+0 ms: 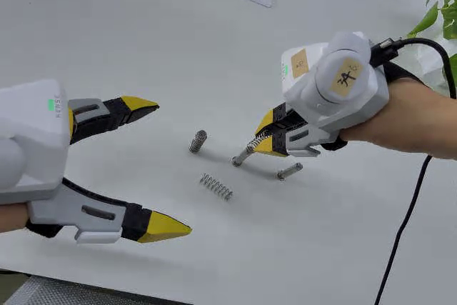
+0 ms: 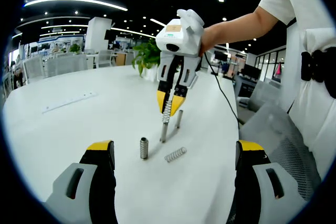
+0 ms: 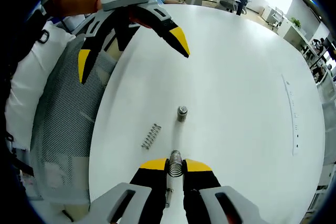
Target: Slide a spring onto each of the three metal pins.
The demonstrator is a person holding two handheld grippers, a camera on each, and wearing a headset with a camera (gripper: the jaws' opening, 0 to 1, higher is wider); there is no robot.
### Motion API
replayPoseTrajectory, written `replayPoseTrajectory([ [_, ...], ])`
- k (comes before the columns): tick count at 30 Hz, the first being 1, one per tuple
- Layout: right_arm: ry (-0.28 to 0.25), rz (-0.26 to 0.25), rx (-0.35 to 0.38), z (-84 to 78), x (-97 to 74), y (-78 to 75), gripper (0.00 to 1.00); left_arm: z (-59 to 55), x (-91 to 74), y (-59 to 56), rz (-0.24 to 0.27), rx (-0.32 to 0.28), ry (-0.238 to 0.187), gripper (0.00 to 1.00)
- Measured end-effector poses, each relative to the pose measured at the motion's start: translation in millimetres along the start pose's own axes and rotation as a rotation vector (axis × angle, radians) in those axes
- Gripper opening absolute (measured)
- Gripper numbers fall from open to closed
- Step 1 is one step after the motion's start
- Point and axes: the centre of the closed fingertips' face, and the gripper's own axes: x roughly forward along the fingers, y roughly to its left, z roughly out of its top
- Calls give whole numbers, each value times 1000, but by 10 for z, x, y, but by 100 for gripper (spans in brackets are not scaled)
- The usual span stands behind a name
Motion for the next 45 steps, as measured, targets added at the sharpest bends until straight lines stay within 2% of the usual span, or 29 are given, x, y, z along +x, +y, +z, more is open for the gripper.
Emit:
replayPoseTrajectory([
  [20,8,10,-3,-9,81,7,7,1,40,-41,-18,-14,-2,93],
  [45,14,-21,-47,-78,340,6,7,-15,74,-68,-30,-24,4,90],
])
